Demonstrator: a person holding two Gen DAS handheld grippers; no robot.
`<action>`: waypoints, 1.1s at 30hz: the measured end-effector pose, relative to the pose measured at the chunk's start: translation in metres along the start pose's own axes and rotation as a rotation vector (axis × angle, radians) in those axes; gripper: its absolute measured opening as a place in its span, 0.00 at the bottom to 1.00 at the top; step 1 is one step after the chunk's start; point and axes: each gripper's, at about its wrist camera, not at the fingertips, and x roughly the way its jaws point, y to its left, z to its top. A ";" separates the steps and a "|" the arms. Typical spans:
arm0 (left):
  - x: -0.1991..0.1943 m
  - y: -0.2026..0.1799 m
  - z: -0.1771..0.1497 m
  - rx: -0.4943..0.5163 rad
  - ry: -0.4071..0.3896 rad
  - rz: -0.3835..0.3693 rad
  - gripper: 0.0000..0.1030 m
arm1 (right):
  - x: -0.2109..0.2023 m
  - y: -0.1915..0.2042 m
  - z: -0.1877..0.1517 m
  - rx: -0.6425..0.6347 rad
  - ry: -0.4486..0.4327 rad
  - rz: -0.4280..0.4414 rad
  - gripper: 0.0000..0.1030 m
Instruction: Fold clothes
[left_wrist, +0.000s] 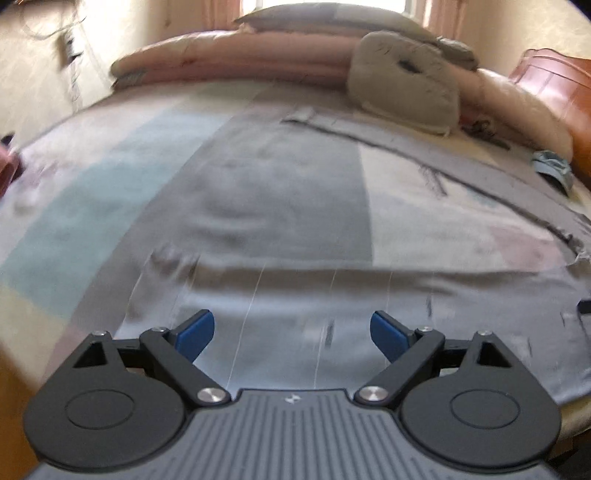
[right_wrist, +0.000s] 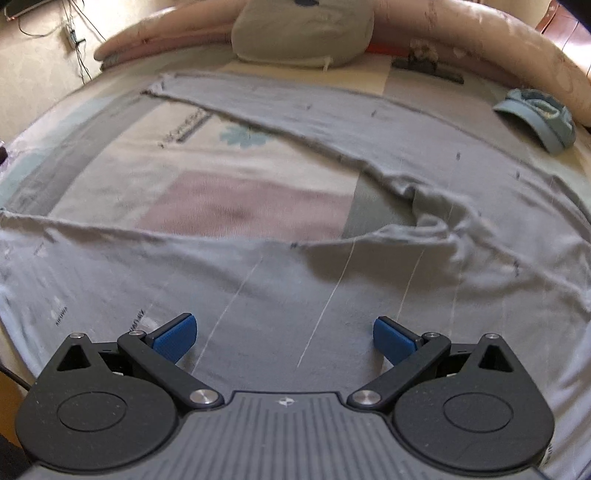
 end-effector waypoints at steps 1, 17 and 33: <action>0.005 0.000 0.001 0.004 0.007 -0.001 0.89 | 0.001 0.001 -0.001 -0.001 0.005 -0.004 1.00; 0.026 0.019 0.013 -0.106 0.020 -0.094 0.90 | 0.014 0.009 -0.009 -0.016 0.040 -0.042 1.00; 0.035 0.000 0.036 -0.048 0.084 0.094 0.90 | 0.014 0.012 -0.003 0.024 0.064 -0.065 1.00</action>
